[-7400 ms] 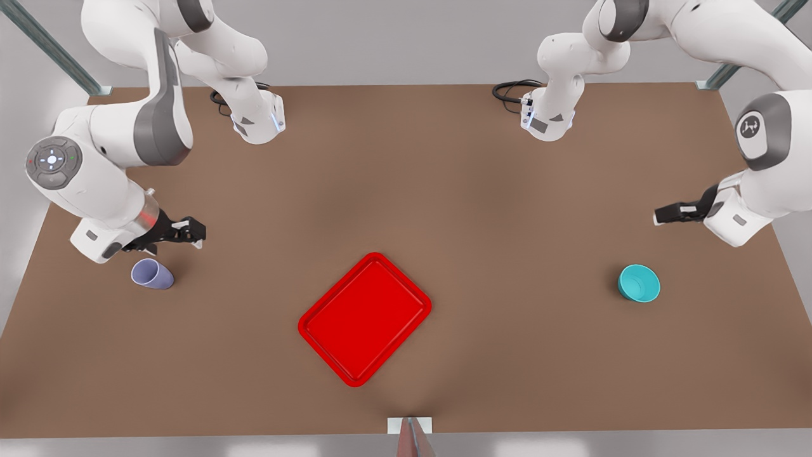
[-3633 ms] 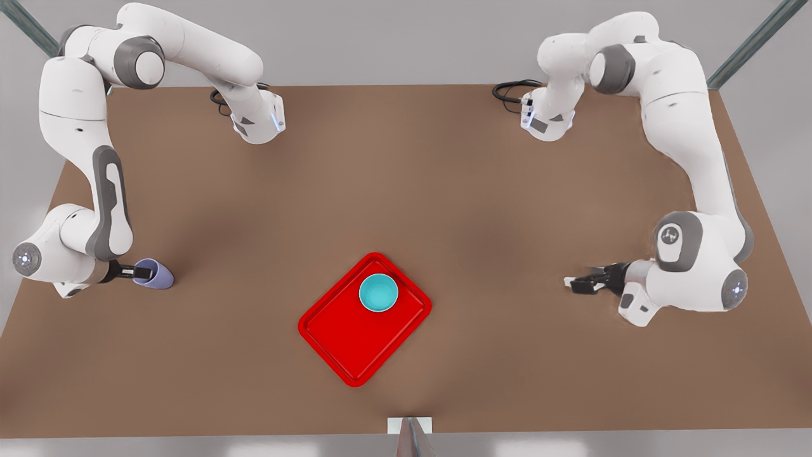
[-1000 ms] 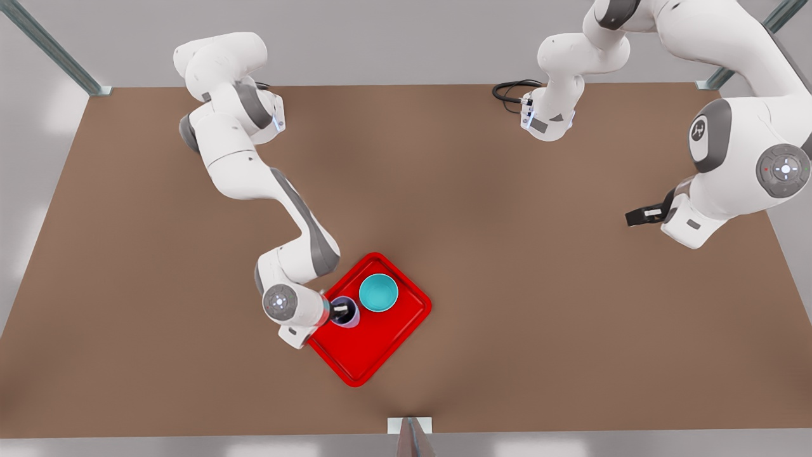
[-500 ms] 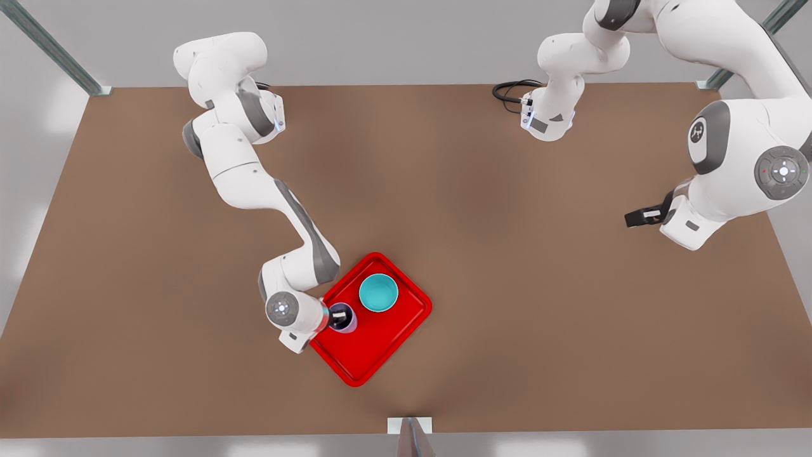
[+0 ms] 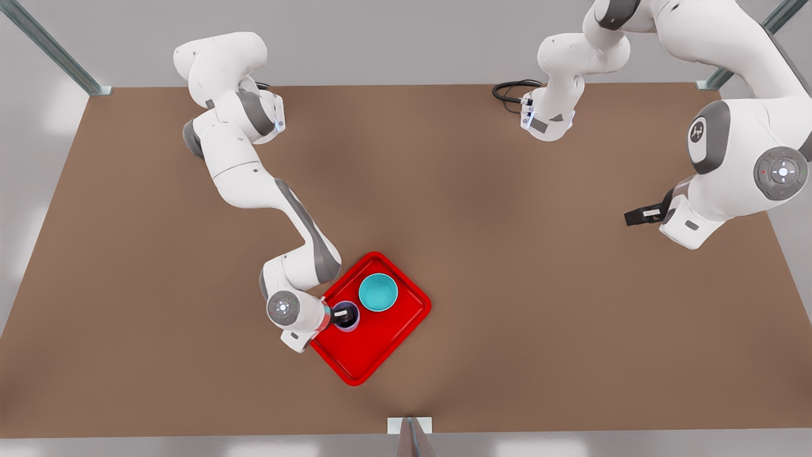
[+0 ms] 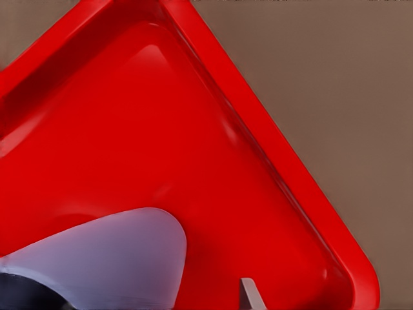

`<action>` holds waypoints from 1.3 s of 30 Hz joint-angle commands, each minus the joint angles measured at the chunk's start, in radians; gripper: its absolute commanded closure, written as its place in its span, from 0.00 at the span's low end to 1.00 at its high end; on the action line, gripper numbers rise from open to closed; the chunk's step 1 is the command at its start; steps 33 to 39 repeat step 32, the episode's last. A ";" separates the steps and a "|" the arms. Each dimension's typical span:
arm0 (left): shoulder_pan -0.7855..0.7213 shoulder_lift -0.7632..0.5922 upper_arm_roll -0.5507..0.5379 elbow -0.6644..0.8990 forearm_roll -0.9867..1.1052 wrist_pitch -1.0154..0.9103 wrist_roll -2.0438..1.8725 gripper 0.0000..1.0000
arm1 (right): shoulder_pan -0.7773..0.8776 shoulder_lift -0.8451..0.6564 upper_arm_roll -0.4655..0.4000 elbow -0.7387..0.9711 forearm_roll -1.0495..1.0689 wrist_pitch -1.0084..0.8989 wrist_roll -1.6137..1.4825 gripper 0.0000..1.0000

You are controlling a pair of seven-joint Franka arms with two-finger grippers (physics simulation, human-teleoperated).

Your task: Place the bowl on the tray with the left arm and the cup on the tray with the right arm

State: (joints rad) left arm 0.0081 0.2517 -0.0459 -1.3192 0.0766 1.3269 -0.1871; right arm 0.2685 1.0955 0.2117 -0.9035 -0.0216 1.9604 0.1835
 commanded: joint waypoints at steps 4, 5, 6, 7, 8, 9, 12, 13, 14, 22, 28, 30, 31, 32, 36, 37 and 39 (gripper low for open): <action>0.000 0.000 0.001 0.000 0.000 0.000 0.000 0.00 | -0.002 -0.008 0.000 0.000 0.006 0.000 -0.001 0.00; 0.000 0.000 0.001 0.000 0.000 0.000 0.000 0.00 | -0.002 -0.009 -0.002 0.000 0.006 -0.002 -0.002 0.00; 0.000 0.000 0.000 0.000 0.000 0.000 0.000 0.00 | -0.003 -0.009 -0.002 0.000 0.008 -0.002 -0.002 0.00; 0.000 0.000 0.000 0.000 0.000 0.000 0.000 0.00 | -0.005 -0.014 -0.002 0.000 0.008 -0.002 -0.004 0.00; 0.000 0.000 0.000 -0.002 0.000 0.000 0.000 0.00 | -0.006 -0.014 -0.002 -0.002 0.008 -0.002 -0.004 0.00; 0.000 0.000 0.000 0.000 0.000 0.000 0.000 0.00 | -0.006 -0.017 0.000 0.000 0.011 -0.002 -0.004 0.00; 0.000 0.000 0.000 -0.002 0.000 0.000 0.000 0.00 | -0.008 -0.020 -0.002 0.000 0.011 -0.003 -0.006 0.00; 0.000 0.000 0.000 0.000 0.000 -0.003 0.000 0.00 | -0.014 -0.026 0.000 -0.003 0.009 -0.003 -0.012 0.00; 0.000 0.000 0.000 0.000 0.000 -0.005 0.000 0.00 | -0.015 -0.039 0.000 -0.005 0.009 -0.015 -0.012 0.00; 0.000 0.000 0.000 0.000 0.000 -0.006 0.000 0.00 | -0.060 -0.735 0.000 -0.138 -0.027 -0.611 -0.007 0.00; -0.002 0.000 0.000 0.000 0.000 -0.008 -0.002 0.00 | -0.307 -1.046 0.005 -0.724 0.015 -0.367 -0.015 0.00; 0.000 0.000 0.000 0.000 0.000 -0.006 -0.002 0.00 | -0.318 -1.043 0.003 -0.716 0.020 -0.359 -0.012 0.00; -0.002 0.000 0.000 0.000 0.000 -0.006 -0.002 0.00 | -0.319 -1.042 0.003 -0.715 0.022 -0.357 -0.012 0.00; -0.002 0.000 0.000 0.000 0.000 -0.006 -0.002 0.00 | -0.319 -1.042 0.003 -0.715 0.022 -0.357 -0.010 0.00; -0.002 0.000 0.000 0.000 0.000 -0.006 -0.002 0.00 | -0.319 -1.042 0.003 -0.715 0.022 -0.357 -0.010 0.00; -0.002 0.000 0.000 0.000 0.000 -0.006 -0.002 0.00 | -0.319 -1.042 0.003 -0.715 0.022 -0.357 -0.010 0.00; -0.002 0.000 0.000 0.000 0.000 -0.006 -0.002 0.00 | -0.319 -1.042 0.003 -0.715 0.022 -0.357 -0.010 0.00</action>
